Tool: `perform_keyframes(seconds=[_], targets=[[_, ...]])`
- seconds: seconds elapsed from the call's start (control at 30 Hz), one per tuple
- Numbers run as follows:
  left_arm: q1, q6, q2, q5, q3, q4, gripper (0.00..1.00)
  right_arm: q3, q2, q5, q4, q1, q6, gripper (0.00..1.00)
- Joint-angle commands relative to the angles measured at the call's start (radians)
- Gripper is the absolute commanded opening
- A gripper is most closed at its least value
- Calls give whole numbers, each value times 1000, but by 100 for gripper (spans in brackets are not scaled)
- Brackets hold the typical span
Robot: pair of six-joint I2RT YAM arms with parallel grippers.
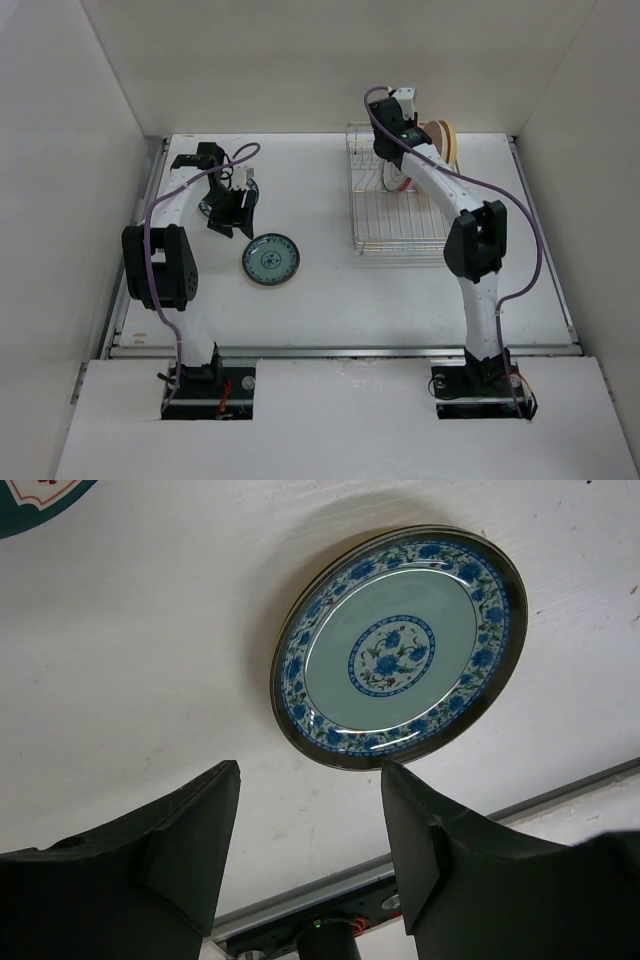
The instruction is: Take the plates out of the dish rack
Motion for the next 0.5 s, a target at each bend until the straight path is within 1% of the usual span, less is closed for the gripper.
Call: perform_keyframes(seconds=[0.0,0.2,0.23,0.27,0.37,0.4,0.43,0.47], targets=[[4,-5,-8,17,14,-28,56,-5,-16,58,-4,-17,21,38],[4,-5,-8,17,14,-37,56,-28,-7,58,-13,-27,47,38],[4,-5,-8,17,14,-37,56,-28,-7,58,-13,-40,56,41],[4,-5,-8,17,14,-37,56,-37,-7,37,-13,-49,56,43],[4,-5,-8,17,14,-37,56,-37,3,-44,-13,-60,65,43],[4,-5,-8,17,14,-37,56,-37,3,-121,-13,-73,91,41],[4,-5,-8,17,14,-37,56,-37,3,-153,-13,-87,91,41],[4,-5,-8,17,14,-37,56,-51,3,-184,-13,-87,102,36]])
